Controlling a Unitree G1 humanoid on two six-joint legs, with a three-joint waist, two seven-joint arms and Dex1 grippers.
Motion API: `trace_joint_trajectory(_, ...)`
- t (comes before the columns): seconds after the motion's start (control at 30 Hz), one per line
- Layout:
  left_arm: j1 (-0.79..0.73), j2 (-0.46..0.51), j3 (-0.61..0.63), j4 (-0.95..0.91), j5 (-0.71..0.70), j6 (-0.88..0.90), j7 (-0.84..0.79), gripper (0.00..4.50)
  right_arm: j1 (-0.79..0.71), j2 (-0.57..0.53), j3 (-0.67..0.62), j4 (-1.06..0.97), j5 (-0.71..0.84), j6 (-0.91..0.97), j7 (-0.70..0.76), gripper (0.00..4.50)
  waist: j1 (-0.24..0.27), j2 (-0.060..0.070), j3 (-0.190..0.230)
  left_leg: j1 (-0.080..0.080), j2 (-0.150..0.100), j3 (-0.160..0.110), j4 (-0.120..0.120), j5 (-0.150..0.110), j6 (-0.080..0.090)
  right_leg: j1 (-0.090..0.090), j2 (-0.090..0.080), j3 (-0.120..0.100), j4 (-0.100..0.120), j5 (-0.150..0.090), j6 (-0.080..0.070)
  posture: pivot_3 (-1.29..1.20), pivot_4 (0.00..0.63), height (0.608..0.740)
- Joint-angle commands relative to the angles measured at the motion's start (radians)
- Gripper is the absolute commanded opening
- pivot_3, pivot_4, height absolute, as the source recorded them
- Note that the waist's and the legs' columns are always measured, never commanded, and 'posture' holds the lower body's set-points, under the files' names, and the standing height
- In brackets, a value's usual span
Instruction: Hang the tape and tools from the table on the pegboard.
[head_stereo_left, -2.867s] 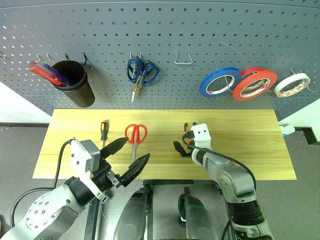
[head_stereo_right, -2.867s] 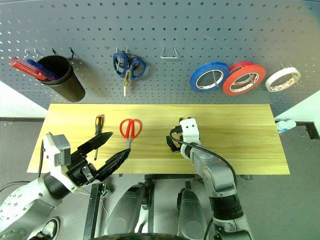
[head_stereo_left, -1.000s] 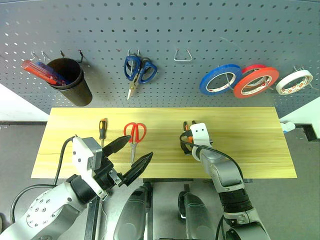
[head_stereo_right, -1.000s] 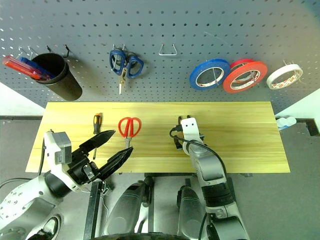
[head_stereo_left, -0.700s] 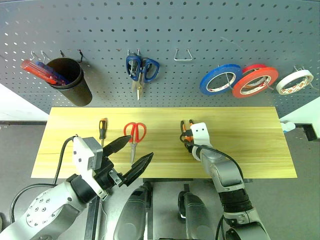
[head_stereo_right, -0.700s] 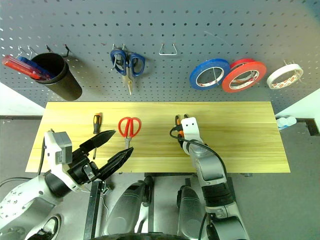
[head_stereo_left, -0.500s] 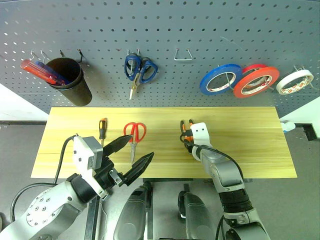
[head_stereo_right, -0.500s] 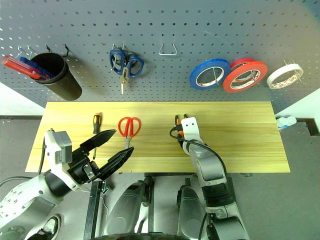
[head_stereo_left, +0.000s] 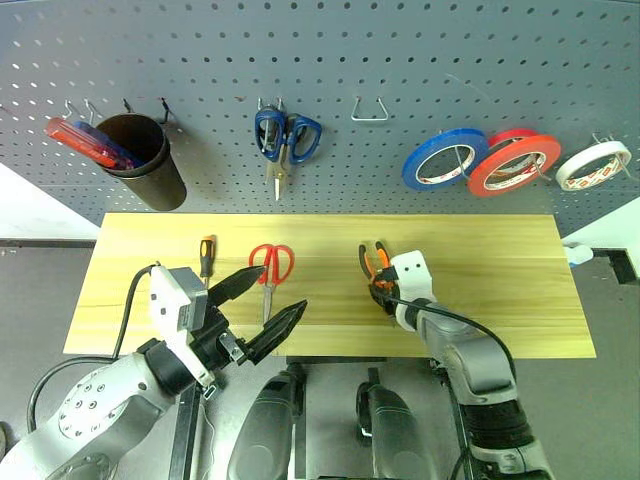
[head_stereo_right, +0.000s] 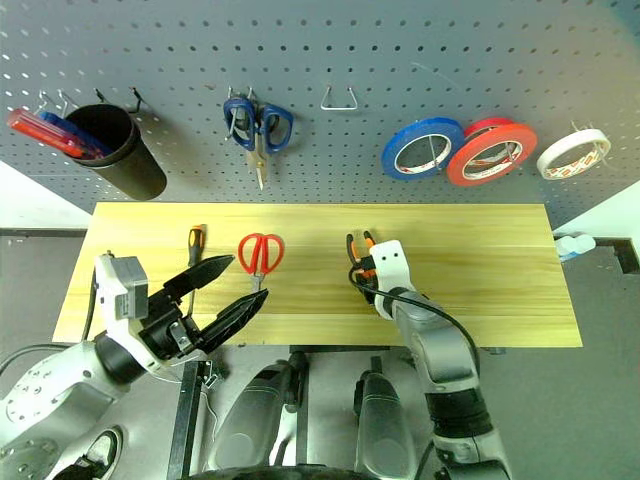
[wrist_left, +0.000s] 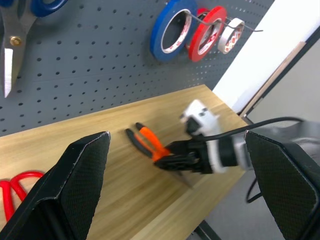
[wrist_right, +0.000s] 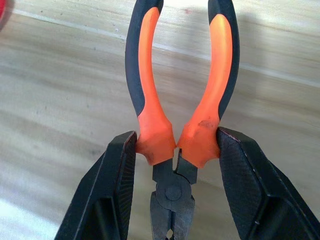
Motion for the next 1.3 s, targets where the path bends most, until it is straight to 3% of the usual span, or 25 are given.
trace_joint_trajectory(0.03,-0.013,-0.009,-0.013,-0.004,0.018,-0.024,-0.024,4.50,0.044,-0.032,-0.029,-0.097,0.050,0.009,0.055,2.11,0.000,0.000,0.000,0.000,0.000,0.000,0.000,0.000,0.000,0.000,0.000,0.000,0.000,0.000,0.000,0.10,0.333,0.740)
trace_joint_trajectory(0.33,-0.029,-0.007,0.012,0.027,0.031,-0.035,-0.091,4.50,0.128,-0.098,-0.126,-0.206,0.163,-0.024,0.163,2.11,0.000,-0.001,-0.002,0.000,0.000,0.000,0.001,0.002,-0.003,0.000,0.001,0.000,0.001,0.000,0.001,0.10,0.297,0.740)
trace_joint_trajectory(0.73,-0.103,-0.029,0.000,0.038,0.062,-0.059,-0.115,4.50,0.131,-0.201,-0.334,-0.116,0.271,-0.146,0.267,2.11,0.002,-0.002,-0.012,0.001,0.000,0.000,0.003,0.004,-0.007,0.000,0.003,-0.002,0.007,0.001,0.001,0.11,0.244,0.740)
trace_joint_trajectory(1.13,-0.009,-0.112,-0.007,0.059,0.181,-0.183,-0.182,4.50,0.109,-0.254,-0.351,-0.042,0.288,-0.221,0.301,2.11,0.003,-0.003,-0.038,0.002,0.000,0.000,0.006,0.005,-0.008,0.000,0.003,-0.002,0.013,0.001,0.001,0.12,0.213,0.740)
trace_joint_trajectory(1.3,-0.024,-0.141,-0.027,0.090,0.222,-0.213,-0.194,4.50,0.095,-0.249,-0.383,-0.091,0.387,-0.250,0.367,2.11,0.003,-0.003,-0.061,0.003,0.000,-0.001,0.007,0.006,-0.009,0.001,0.004,-0.002,0.015,0.001,0.001,0.12,0.190,0.740)
